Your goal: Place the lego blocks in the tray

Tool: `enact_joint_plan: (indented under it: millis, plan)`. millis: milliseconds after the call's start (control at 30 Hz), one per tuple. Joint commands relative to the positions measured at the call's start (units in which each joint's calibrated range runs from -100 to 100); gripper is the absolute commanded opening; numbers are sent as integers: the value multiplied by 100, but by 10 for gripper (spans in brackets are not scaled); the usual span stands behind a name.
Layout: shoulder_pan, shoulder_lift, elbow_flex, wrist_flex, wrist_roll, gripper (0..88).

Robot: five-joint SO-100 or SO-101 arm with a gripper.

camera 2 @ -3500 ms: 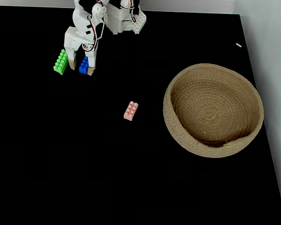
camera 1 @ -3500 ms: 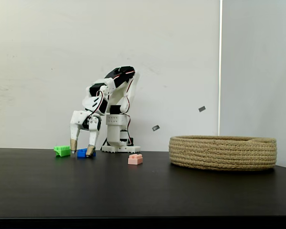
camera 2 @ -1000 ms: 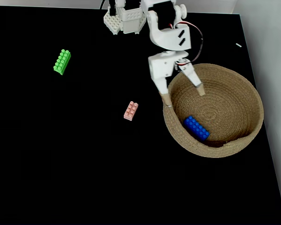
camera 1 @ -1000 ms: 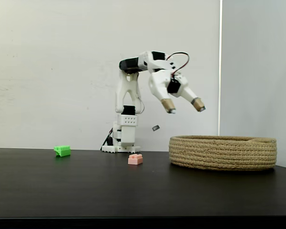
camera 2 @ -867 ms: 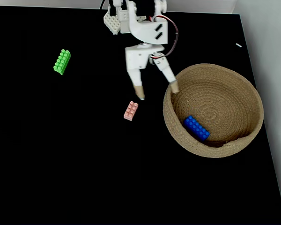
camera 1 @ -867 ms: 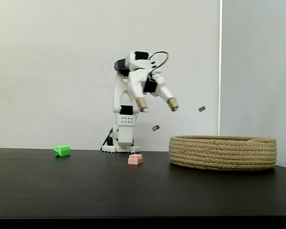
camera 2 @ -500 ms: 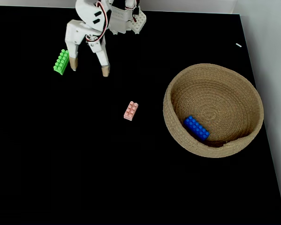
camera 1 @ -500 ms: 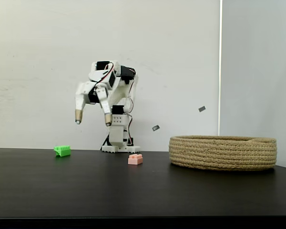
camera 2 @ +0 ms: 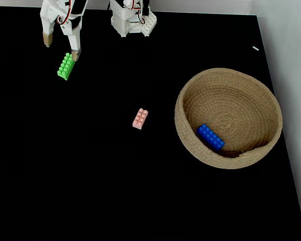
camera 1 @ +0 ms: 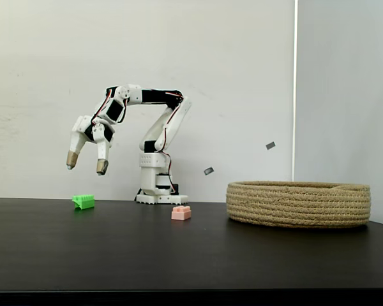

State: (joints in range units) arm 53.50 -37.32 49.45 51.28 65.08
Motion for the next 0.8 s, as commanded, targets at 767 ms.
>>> enact_joint_plan:
  millis: [767]
  plan:
    - [17,1084,960,-1409,239,263]
